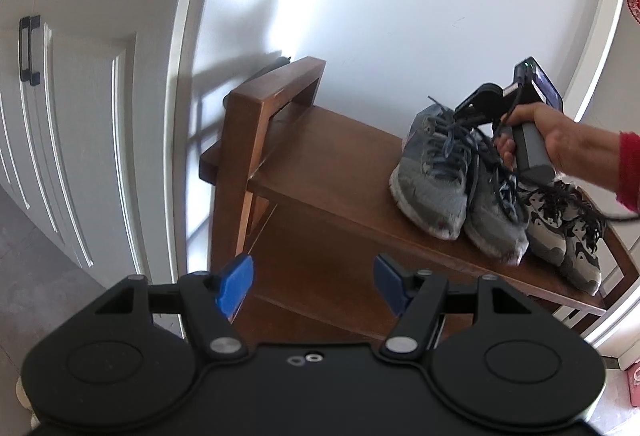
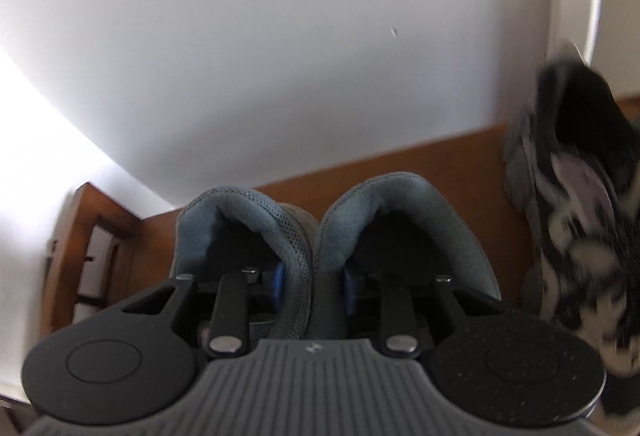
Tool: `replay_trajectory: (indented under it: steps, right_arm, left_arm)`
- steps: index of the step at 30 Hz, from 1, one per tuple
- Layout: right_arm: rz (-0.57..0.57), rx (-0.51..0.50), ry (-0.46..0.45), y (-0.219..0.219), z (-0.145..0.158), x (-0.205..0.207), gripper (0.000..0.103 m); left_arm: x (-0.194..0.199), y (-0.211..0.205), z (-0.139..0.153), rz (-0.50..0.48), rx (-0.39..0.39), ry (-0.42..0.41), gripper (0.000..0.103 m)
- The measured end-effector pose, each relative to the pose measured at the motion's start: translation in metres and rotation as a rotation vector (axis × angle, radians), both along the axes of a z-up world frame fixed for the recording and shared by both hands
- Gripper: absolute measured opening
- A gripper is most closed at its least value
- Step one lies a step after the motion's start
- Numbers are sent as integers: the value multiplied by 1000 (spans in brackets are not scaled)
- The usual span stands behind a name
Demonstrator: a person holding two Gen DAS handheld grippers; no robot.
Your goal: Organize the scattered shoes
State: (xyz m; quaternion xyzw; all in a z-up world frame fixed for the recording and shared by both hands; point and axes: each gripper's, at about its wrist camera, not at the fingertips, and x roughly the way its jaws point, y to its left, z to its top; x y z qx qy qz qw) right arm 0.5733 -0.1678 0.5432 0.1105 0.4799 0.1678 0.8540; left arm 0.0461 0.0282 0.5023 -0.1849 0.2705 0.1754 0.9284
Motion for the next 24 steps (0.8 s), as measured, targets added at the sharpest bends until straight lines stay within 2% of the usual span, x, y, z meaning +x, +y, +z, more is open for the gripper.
replay_trajectory:
  steps: [6,7,12,15,17,19,20,21,22,23,24]
  right_arm:
    - [19,-76,-23,12,-1,13,40]
    - [24,-88,-26,12,0,12,46]
    - [-7,-49,-70,-8,13,2,57]
    - [-7,-4,-168,-30,30,-17,57]
    - [38,49,-295,-54,47,-52,57]
    - [99,126,-424,-82,59,-96,62]
    - [109,130,-435,-85,59,-102,65]
    - [154,139,-474,-100,53,-129,65]
    - [222,129,-482,-120,34,-168,65]
    - [233,128,-476,-123,30,-174,65]
    - [271,129,-439,-136,10,-197,65]
  left_arm:
    - [0,2,-11,6,-14,21,67]
    - [0,2,-12,5,-15,25,67]
    - [-3,3,-17,5,-22,36,67]
    - [-8,5,-19,18,-6,37,67]
    - [-14,7,-24,27,0,42,67]
    - [-20,9,-35,29,3,71,67]
    - [-23,9,-43,23,3,97,67]
    - [-25,9,-51,17,2,120,67]
    - [-28,7,-63,8,-1,151,67]
    - [-30,6,-75,-3,-6,180,67]
    - [-31,5,-83,-13,-9,199,67]
